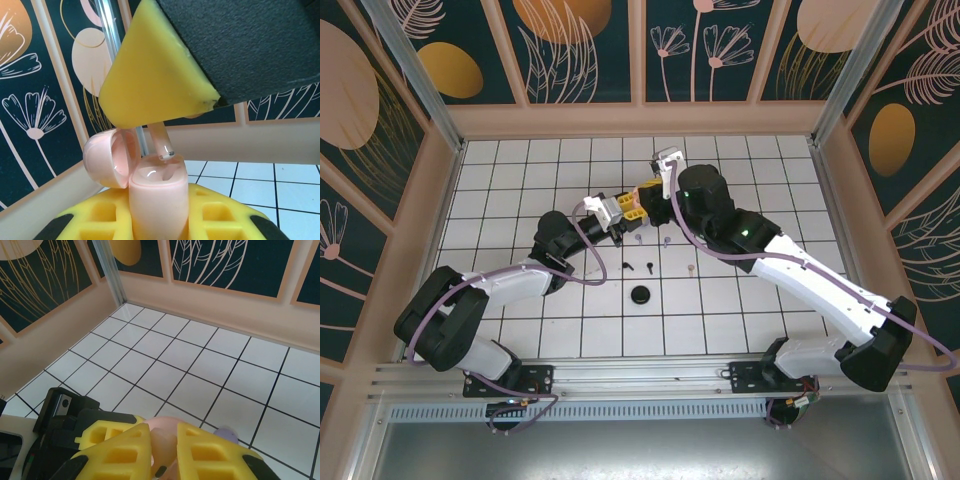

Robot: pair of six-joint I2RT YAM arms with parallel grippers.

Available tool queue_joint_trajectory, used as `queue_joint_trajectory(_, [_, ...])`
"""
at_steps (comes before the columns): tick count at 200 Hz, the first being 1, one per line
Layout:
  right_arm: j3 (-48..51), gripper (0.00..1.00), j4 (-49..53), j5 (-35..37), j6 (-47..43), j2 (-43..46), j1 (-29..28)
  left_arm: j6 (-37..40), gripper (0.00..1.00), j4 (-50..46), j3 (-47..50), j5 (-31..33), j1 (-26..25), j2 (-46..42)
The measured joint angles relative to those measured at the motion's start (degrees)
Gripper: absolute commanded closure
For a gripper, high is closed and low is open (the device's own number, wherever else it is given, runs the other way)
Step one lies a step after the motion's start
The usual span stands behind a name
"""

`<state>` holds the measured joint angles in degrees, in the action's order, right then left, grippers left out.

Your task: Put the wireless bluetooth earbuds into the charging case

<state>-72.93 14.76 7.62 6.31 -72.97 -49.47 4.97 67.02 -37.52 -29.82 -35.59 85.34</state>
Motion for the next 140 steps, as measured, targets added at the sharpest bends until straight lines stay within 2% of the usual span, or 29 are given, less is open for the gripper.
queue_joint_trajectory(140, [1.03,0.86,0.07,-0.20,0.63,1.81,0.02,0.00,1.00,0.00,-0.74,-1.25,0.00,0.00])
